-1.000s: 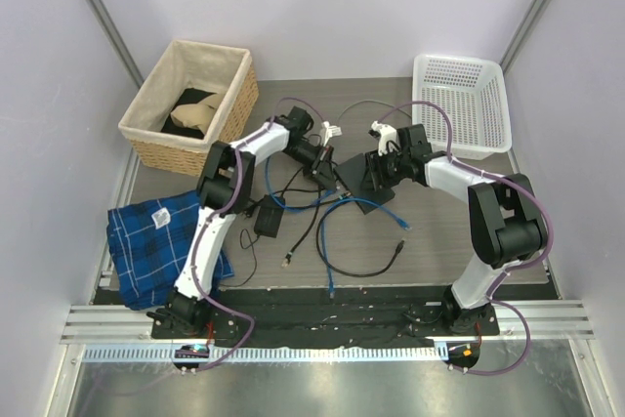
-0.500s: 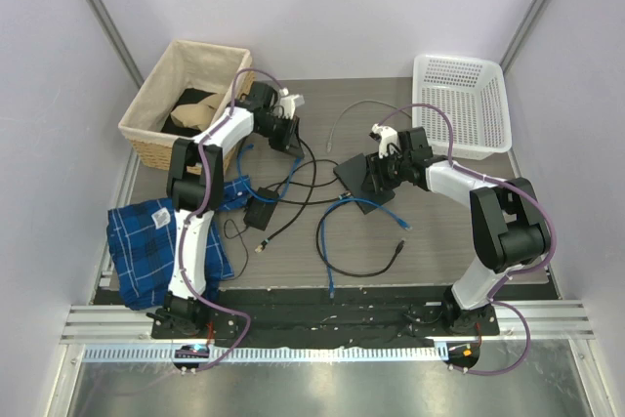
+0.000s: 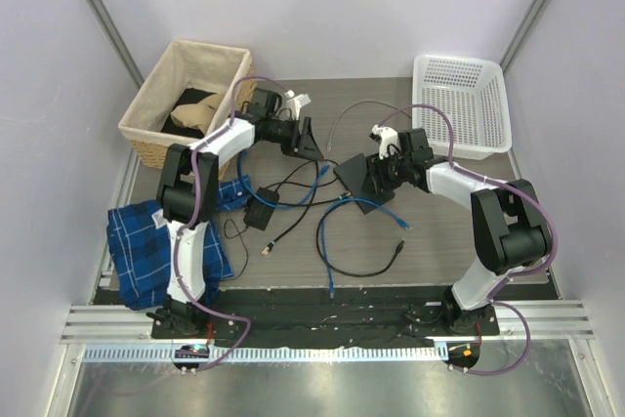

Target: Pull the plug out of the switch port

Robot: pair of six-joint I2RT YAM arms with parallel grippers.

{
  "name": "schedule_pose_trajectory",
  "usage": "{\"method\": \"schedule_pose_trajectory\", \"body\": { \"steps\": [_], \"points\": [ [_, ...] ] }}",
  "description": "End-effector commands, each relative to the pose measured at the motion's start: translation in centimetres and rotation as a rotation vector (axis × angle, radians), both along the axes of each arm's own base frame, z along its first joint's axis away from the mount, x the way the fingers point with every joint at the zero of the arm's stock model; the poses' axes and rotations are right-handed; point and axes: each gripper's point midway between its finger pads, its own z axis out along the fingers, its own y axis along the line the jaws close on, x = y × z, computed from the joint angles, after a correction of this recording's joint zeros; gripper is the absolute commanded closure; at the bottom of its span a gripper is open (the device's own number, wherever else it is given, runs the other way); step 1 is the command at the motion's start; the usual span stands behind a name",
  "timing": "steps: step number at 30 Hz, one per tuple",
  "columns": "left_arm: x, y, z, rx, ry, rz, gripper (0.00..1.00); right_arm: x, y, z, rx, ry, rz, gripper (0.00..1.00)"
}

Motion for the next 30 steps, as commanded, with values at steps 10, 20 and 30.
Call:
{"method": "schedule_pose_trajectory", "body": {
  "steps": [10,20,30],
  "points": [
    [-6.1,-6.5,-3.1,-0.145,0.225,-0.172,0.47,-4.1,-2.4,-3.8,-0.113,0.141,-0.028,0.51],
    [-6.5,-7.5,-7.5,-0.080,0.253,-0.190,0.47,-3.7,-2.7,-3.7,-0.136,0.134,-0.026,0.50],
    [-7.8,-7.8,-8.7,-0.056,0.258,-0.240,0.49,-3.9,-2.7,-3.8,-0.135,0.139,-0.026,0.49]
  ]
}}
